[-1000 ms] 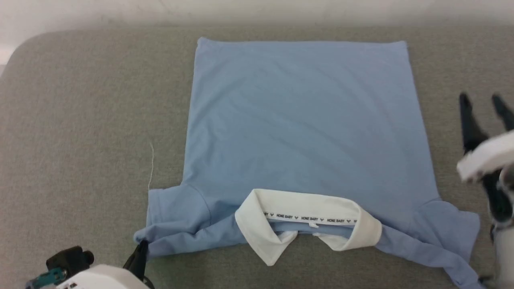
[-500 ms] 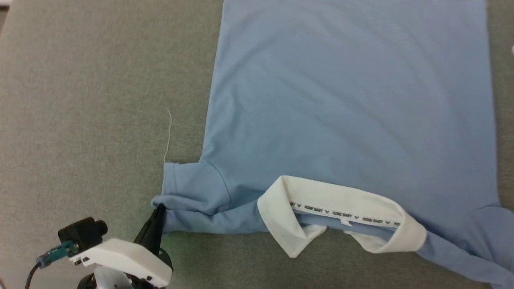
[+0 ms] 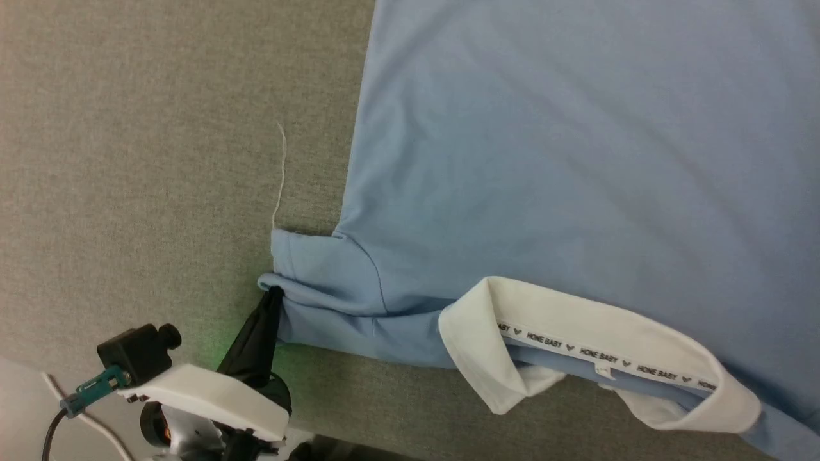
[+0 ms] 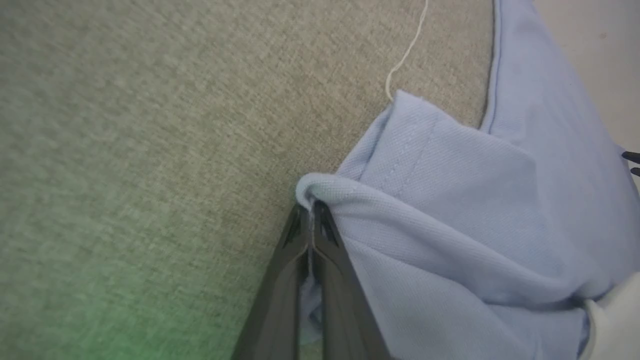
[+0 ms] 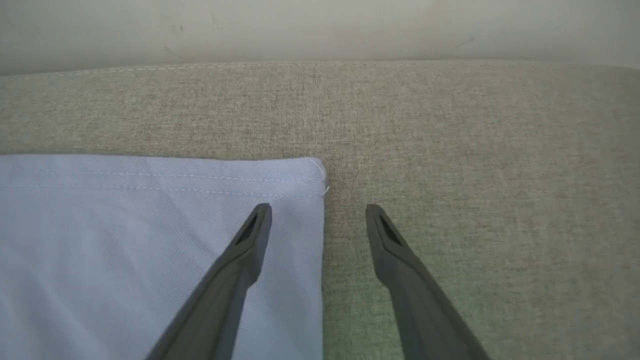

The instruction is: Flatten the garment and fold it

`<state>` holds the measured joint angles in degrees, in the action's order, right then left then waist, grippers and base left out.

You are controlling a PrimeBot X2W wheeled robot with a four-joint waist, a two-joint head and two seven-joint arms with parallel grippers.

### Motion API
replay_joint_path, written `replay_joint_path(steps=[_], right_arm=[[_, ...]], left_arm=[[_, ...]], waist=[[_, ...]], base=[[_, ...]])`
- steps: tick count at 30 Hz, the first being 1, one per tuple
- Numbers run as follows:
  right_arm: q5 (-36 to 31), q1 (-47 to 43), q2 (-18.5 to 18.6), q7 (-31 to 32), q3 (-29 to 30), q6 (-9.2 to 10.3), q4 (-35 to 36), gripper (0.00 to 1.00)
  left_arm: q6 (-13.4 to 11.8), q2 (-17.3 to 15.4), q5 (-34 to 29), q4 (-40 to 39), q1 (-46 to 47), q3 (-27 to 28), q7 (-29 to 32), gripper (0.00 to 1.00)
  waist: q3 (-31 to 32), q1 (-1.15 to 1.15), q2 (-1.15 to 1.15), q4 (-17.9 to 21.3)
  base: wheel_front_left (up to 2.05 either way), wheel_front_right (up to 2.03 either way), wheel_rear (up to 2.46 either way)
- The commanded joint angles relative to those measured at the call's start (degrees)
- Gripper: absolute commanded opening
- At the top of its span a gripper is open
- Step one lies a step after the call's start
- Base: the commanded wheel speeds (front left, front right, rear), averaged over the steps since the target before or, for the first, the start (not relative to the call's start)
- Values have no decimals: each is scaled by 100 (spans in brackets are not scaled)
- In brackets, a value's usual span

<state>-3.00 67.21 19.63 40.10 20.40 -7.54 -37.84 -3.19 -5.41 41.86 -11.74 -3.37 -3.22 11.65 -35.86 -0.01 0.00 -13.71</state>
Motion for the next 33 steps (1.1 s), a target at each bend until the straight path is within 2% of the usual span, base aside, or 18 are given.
replay_joint_path(steps=[1, 3, 4, 5, 8, 10, 13, 21, 24, 28, 33], right_arm=[[-67, 80, -28, 81, 40, 5, 55, 100], [-141, 79, -76, 263, 88, 5, 130, 100], [-168, 74, -99, 340, 114, 5, 173, 88], [-186, 66, -122, 402, 126, 5, 223, 46], [-232, -1, -156, 545, 142, 5, 376, 0], [-243, -82, -167, 564, 169, 5, 479, 0], [-253, -272, -164, 206, 218, 5, 690, 0], [-185, -1523, -410, -2175, 525, 5, 1007, 0], [-56, -2171, -583, -2774, 712, 5, 1044, 0], [119, -2986, -790, -3112, 1013, 5, 1236, 0], [149, -3806, -1011, -2892, 1371, 5, 1619, 0]], left_arm=[[-90, 64, 5, 361, 141, -60, 117, 0], [-72, 68, 13, 398, 170, -68, 88, 0], [-68, 68, 16, 414, 177, -68, 77, 0], [-65, 66, 16, 427, 182, -68, 69, 0], [-65, 51, 13, 468, 192, -61, 53, 0], [-72, 36, 6, 498, 190, -57, 50, 0], [-64, 19, 4, 539, 187, -59, 38, 0], [-139, -101, 6, 600, -60, 70, 31, 0], [-198, -172, 12, 559, -249, 129, 88, 0], [-282, -264, 22, 434, -495, 191, 196, 0], [-362, -332, 24, 296, -720, 220, 307, 0]], waist=[[-241, 1, 0, -158], [-270, 1, 0, -157], [-279, 1, 0, -151], [-286, 1, 0, -145], [-257, 1, 0, -119], [-194, 1, 0, -96], [-35, 1, 0, -53], [906, 1, 0, 234], [1346, 1, 0, 395], [1821, 1, 0, 617], [2165, 1, 0, 816]], base=[[0, 0, 0], [0, 0, 0], [0, 0, 0], [0, 0, 0], [0, 0, 0], [0, 0, 0], [0, 0, 0], [0, 0, 0], [0, 0, 0], [0, 0, 0], [0, 0, 0]])
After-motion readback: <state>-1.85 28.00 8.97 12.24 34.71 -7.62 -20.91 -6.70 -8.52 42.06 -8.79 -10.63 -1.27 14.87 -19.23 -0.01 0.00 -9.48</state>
